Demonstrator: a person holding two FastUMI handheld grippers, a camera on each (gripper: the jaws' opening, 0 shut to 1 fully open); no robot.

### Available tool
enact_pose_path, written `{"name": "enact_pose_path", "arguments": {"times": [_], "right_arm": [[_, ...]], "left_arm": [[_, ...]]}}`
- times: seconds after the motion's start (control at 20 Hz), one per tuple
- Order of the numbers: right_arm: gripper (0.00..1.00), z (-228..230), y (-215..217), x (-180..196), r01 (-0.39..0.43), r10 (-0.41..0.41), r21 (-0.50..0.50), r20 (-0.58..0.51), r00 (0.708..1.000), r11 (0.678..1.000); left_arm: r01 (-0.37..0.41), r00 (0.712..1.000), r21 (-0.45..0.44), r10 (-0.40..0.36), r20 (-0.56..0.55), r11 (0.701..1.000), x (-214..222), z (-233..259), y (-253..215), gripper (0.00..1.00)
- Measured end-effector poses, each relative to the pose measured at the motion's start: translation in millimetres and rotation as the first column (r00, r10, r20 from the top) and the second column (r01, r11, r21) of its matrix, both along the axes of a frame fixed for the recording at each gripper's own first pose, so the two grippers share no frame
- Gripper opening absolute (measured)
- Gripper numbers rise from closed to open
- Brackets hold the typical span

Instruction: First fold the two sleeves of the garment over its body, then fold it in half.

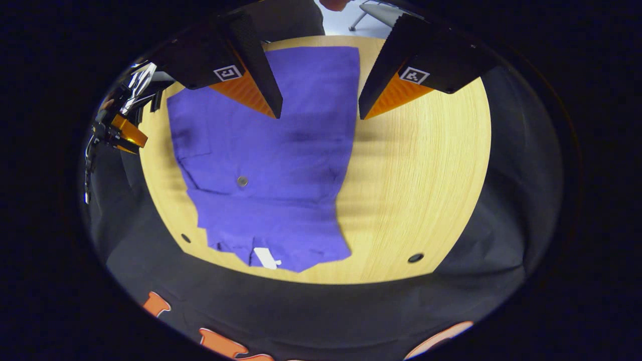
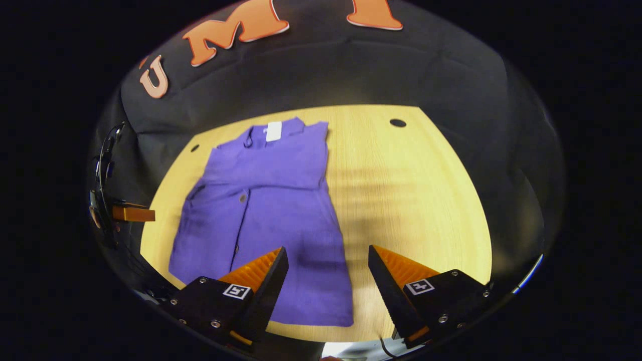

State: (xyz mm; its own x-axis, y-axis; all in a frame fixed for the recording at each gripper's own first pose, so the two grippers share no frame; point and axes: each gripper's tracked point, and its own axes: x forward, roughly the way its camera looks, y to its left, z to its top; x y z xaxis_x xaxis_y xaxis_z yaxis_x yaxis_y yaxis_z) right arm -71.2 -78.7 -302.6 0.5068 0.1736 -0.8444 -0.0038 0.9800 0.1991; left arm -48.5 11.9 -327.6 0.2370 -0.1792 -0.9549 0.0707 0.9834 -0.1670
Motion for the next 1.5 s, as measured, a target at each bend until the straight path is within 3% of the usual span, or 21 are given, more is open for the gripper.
{"name": "enact_pose_path", "arguments": {"times": [0.4,0.7,0.9,1.2,1.25,1.3,1.35,1.4,1.45,1.5], "right_arm": [[0.96,-67.3,0.5,-41.1,-0.08,0.064,-0.076,-0.191,0.98,0.994],[0.96,-81.1,5.3,-81.4,-0.121,0.1,-0.052,-0.299,0.949,0.991],[0.96,-88.4,11.9,-115.1,-0.107,0.096,-0.008,-0.384,0.918,0.994],[0.84,-96.7,22.4,-136.9,-0.094,0.089,0.01,-0.451,0.888,0.995],[0.67,-95.6,22.4,-139.2,-0.09,0.083,0.006,-0.464,0.882,0.996],[0.74,-96.9,23.9,-140.5,-0.095,0.085,0.003,-0.475,0.876,0.995],[0.65,-96.6,24.9,-143.1,-0.095,0.086,0.006,-0.489,0.868,0.995],[0.6,-97.1,28.1,-142.8,-0.089,0.085,0.016,-0.5,0.862,0.996],[0.47,-96.9,31.3,-142.3,-0.073,0.078,0.031,-0.505,0.859,0.997],[0.42,-95.5,35.1,-140.4,-0.053,0.072,0.051,-0.508,0.858,0.997]], "left_arm": [[-0.042,0.987,0.043,0.048,-0.156,0.998,-63.9,-81.9,19.5,0.98],[-0.04,0.968,0.046,0.05,-0.244,0.998,-58.6,-110.7,30.0,0.98],[-0.021,0.963,0.064,0.037,-0.266,0.998,-66.0,-124.8,33.2,0.98],[-0.022,0.958,0.064,0.04,-0.284,0.998,-70.5,-125.1,37.9,0.96],[-0.033,0.955,0.068,0.052,-0.293,0.997,-70.5,-126.1,39.1,0.96],[-0.032,0.951,0.066,0.051,-0.305,0.997,-69.5,-127.2,38.2,0.96],[-0.018,0.95,0.06,0.036,-0.31,0.998,-66.7,-127.7,36.3,0.94],[-0.007,0.947,0.046,0.022,-0.322,0.999,-66.1,-128.5,30.0,0.89],[-0.016,0.944,0.029,0.025,-0.329,0.999,-64.7,-129.6,24.0,0.71],[-0.012,0.941,0.016,0.017,-0.338,1.0,-65.1,-128.0,21.0,0.53]]}}
